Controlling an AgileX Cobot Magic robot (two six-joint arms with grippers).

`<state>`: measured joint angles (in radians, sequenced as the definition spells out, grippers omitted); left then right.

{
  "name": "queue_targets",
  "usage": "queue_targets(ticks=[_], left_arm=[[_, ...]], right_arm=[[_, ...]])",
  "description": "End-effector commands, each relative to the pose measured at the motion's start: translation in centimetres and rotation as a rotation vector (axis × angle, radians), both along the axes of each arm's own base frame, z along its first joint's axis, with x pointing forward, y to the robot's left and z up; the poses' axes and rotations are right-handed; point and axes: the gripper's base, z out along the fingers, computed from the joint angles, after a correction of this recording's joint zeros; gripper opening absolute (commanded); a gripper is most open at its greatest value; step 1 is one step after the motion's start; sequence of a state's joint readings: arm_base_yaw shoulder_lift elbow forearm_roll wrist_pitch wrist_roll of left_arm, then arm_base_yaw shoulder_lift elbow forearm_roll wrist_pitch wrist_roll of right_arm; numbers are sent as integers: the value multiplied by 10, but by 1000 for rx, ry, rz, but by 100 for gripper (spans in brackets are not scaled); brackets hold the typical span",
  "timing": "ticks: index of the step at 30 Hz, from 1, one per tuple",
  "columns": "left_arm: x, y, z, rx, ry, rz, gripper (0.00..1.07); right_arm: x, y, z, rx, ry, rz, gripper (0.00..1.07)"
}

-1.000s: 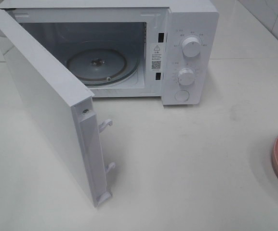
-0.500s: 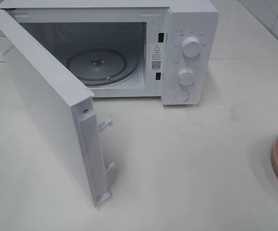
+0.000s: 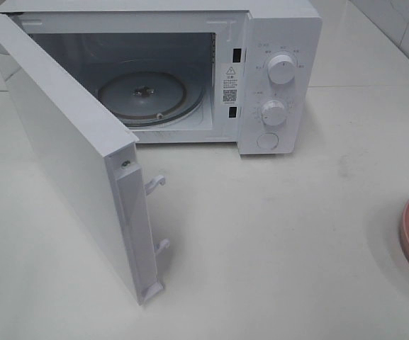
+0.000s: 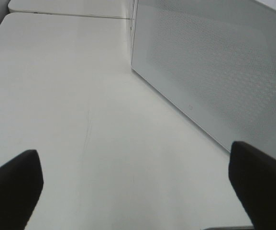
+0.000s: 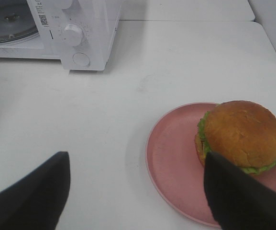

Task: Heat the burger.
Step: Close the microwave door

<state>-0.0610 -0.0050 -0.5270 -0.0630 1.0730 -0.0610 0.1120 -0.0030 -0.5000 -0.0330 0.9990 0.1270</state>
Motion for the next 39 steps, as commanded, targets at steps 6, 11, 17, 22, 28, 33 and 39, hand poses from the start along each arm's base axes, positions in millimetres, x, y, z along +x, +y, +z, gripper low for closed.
queue_targets(ticks=[6,11,17,22,28,33,39], left_arm=[[8,0,11,-6,-52,10,84],[29,-1,19,-11,-63,15,49],[60,-2,14,-11,-18,22,18],[75,-3,10,-17,-30,26,5],[104,-3,-6,68,-107,4,0],[119,-3,-21,110,-190,3,0],[134,-3,-34,111,-239,18,0]], right_arm=[[-4,0,-1,-10,-29,3,76],[-4,0,-1,-10,-29,3,75],[-4,0,-1,-10,-29,3,75],[-4,0,-1,-10,-29,3,75],[-4,0,-1,-10,-29,3,75],[-4,0,-1,-10,-29,3,75],[-4,0,-1,-10,-29,3,75]])
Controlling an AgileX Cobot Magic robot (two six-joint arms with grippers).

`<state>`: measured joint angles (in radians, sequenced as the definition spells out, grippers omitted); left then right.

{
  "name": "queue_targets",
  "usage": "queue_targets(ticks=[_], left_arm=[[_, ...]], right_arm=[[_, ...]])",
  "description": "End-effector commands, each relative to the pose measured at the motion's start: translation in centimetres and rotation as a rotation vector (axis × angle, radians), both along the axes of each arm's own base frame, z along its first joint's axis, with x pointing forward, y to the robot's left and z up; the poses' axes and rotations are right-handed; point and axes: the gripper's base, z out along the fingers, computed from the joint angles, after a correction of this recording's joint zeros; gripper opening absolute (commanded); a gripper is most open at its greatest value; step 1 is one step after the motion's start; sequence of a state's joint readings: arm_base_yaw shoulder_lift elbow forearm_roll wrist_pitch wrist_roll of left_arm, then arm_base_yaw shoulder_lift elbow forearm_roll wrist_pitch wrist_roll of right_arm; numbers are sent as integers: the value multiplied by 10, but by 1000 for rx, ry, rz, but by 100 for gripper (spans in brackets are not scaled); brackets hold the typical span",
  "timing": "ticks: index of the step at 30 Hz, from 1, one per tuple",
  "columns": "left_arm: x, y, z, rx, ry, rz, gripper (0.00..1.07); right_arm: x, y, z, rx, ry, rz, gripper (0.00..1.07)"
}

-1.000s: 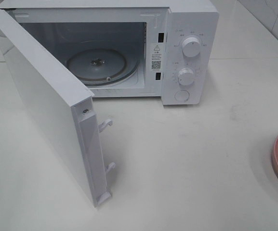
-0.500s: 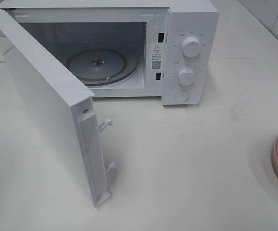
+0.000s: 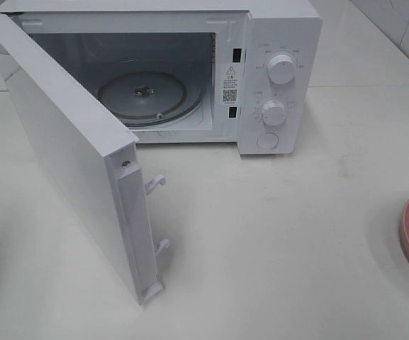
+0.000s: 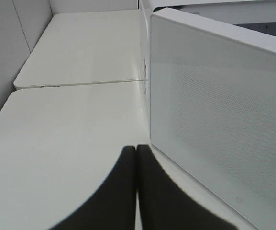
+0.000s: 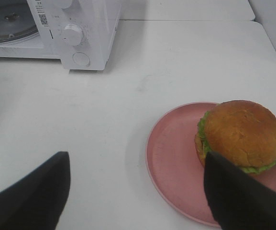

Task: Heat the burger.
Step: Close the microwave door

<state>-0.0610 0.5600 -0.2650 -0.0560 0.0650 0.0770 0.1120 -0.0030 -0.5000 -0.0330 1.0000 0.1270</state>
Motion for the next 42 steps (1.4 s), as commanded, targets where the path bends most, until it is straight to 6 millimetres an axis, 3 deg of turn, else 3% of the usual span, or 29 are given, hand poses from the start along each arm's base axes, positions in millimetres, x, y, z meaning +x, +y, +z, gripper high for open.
queue_targets(ticks=[1,10,23,28,42], left_arm=[[13,0,-2,-2,-61,10,0],[43,-3,-13,-8,-72,5,0],[75,-37,-38,-31,-105,-160,0],[87,-60,-44,-41,-114,-290,0],[109,-108,-60,-51,-71,-445,0]], right_arm=[[-4,0,-1,-10,-30,3,75],[-4,0,-1,-10,-30,3,75],[-4,0,-1,-10,-30,3,75],[-4,0,-1,-10,-30,3,75],[-4,0,-1,-10,-30,3,75]])
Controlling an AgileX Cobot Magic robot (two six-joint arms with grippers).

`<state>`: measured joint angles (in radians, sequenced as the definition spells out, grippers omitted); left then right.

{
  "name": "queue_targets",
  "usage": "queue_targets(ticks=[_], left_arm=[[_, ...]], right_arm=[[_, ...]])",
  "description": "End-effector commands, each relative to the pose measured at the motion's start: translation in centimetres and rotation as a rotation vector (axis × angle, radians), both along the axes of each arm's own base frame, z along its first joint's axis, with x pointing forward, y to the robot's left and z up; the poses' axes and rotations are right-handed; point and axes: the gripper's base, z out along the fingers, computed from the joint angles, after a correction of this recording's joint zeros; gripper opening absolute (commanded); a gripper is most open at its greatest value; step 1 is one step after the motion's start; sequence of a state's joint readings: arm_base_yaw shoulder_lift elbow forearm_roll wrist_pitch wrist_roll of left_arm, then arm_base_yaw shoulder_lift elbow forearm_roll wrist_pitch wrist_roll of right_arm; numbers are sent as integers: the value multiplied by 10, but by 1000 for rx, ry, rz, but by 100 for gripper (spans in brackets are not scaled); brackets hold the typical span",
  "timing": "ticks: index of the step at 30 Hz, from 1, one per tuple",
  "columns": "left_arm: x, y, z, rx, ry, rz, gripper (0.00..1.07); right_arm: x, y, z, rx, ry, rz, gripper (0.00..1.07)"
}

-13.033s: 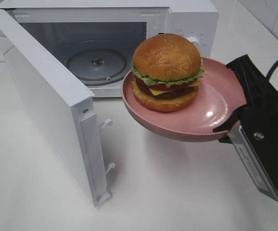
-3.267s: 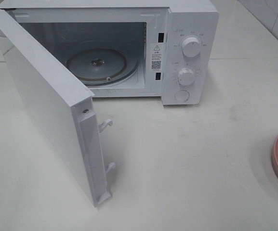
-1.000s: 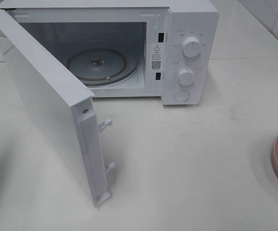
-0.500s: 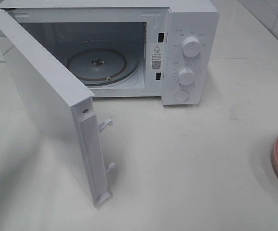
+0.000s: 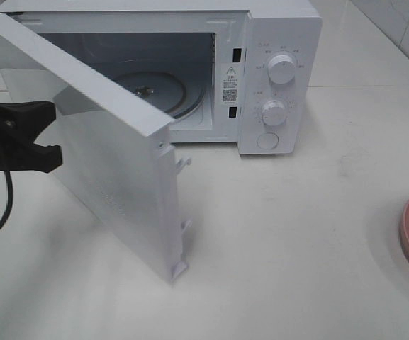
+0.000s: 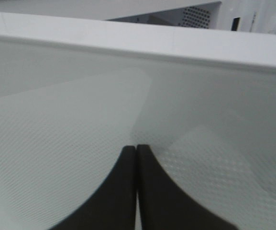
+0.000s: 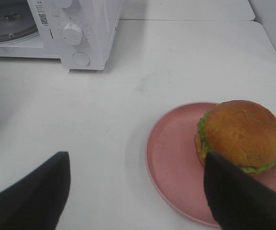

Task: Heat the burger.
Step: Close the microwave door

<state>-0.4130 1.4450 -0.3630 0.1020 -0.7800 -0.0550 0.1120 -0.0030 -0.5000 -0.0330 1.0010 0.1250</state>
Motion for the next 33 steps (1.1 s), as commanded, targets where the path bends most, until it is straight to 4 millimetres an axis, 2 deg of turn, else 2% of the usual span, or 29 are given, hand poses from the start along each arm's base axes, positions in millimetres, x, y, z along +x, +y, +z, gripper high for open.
queue_targets(ticks=[1,10,12,15,18,20,23,26,28,33], left_arm=[[7,-18,-1,-32,-20,-42,0],[22,-45,-6,-79,0,-40,0],[32,-60,-6,-119,9,-14,0],[38,-71,-7,-139,14,1,0],[41,-74,-8,-140,14,6,0],[47,-88,-7,-141,4,30,0],[52,-97,-8,-138,2,54,0],[54,-101,-8,-137,6,63,0],[63,-113,-9,-130,12,88,0],[74,-124,-9,-121,22,123,0]], right_arm=[[-4,0,-1,-8,-31,2,75],[-4,0,-1,-8,-31,2,75],[-4,0,-1,-8,-31,2,75],[-4,0,-1,-8,-31,2,75],[-4,0,-1,-8,-31,2,75],[-4,0,-1,-8,-31,2,75],[-4,0,-1,-8,-31,2,75],[-4,0,-1,-8,-31,2,75],[-4,0,-1,-8,-31,2,75],[-4,0,-1,-8,-31,2,75]])
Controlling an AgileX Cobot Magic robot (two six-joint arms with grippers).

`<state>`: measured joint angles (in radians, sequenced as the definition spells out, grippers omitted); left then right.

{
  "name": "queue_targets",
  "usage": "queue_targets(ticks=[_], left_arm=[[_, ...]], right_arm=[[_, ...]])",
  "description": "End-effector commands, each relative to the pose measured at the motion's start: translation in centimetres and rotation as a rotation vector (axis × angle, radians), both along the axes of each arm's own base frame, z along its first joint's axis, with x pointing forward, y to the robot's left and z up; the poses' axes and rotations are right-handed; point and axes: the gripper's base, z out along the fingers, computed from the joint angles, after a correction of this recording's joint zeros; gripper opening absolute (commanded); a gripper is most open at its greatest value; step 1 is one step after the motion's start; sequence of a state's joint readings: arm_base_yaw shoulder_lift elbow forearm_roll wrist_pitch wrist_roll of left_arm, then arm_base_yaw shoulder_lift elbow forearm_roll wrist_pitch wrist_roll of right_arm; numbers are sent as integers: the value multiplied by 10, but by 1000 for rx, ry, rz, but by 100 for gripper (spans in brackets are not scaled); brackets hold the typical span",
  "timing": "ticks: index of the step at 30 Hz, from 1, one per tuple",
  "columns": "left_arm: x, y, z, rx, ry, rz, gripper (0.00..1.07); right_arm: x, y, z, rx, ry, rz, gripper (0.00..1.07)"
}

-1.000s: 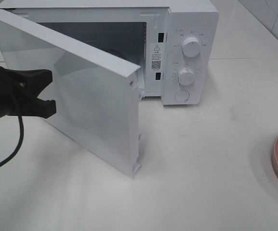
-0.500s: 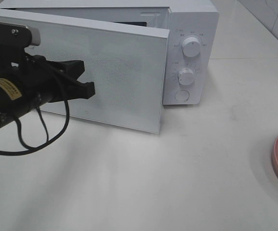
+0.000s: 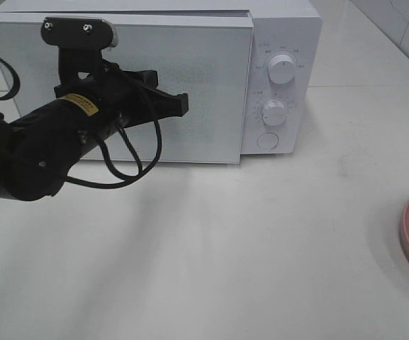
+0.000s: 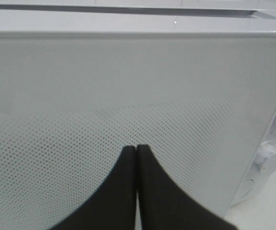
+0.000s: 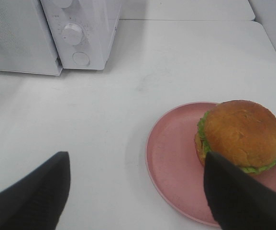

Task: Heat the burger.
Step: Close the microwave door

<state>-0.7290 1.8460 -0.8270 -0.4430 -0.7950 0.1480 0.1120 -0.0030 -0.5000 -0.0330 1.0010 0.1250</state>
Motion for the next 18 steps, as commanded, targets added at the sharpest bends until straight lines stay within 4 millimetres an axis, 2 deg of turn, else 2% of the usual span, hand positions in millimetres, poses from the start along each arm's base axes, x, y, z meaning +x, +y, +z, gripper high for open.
queue_targets(ticks=[1,18], left_arm=[[5,-6,1,-2,8,26,0],[38,-28,3,-6,13,97,0]], right_arm=[[-4,0,-1,-8,-31,2,75],[-4,0,-1,-7,-31,2,75]])
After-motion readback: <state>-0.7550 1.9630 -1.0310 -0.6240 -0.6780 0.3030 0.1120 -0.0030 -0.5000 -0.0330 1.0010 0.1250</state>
